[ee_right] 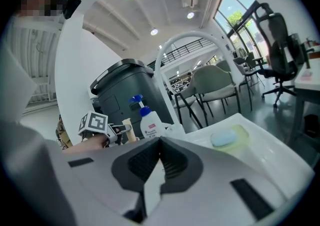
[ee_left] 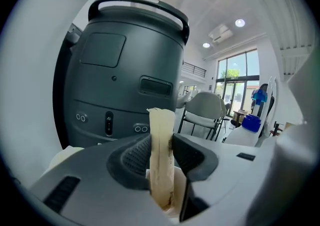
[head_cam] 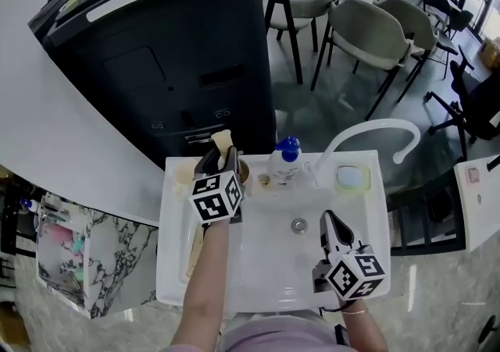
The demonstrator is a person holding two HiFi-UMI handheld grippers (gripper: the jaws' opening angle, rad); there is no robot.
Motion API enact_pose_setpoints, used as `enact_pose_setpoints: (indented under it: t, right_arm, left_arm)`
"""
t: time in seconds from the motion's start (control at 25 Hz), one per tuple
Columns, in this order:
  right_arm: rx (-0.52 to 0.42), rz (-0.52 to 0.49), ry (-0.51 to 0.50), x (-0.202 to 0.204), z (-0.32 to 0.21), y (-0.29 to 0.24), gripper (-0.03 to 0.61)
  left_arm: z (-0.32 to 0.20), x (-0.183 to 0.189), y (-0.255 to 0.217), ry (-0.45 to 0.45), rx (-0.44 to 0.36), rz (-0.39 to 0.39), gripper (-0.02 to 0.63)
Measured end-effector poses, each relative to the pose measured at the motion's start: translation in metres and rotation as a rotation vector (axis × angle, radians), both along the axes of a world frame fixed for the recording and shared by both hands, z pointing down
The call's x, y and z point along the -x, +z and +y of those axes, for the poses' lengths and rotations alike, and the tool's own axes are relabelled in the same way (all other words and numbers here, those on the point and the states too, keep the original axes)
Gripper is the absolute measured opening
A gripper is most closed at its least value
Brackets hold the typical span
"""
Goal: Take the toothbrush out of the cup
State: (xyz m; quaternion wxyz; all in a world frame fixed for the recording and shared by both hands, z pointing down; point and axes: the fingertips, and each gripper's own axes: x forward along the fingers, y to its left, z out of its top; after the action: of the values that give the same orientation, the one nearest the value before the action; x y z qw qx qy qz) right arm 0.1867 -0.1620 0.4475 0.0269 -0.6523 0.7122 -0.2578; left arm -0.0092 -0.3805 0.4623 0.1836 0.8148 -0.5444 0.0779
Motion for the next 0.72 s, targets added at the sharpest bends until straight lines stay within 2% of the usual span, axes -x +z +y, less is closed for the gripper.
enact_pose_setpoints:
  t: [0.12, 0.28, 0.72]
  right_arm:
    - [-0.002, 0.000, 0.005, -0.003, 0.001, -0.001, 0.005]
    - [-0.011, -0.009, -0.007, 0.000, 0.003, -0.005, 0.005]
    - [-0.051, -0.023, -0.113, 0.026, 0.012, -0.017, 0.005]
  left_arm:
    - [0.001, -0.001, -0.003, -0.003, -0.016, -0.012, 0.085]
    - [0.008, 0.002, -0.019, -0.011, -0.063, 0.003, 0.049]
    - [0.063, 0.033, -0.138, -0.041, -0.361, 0.157, 0.023]
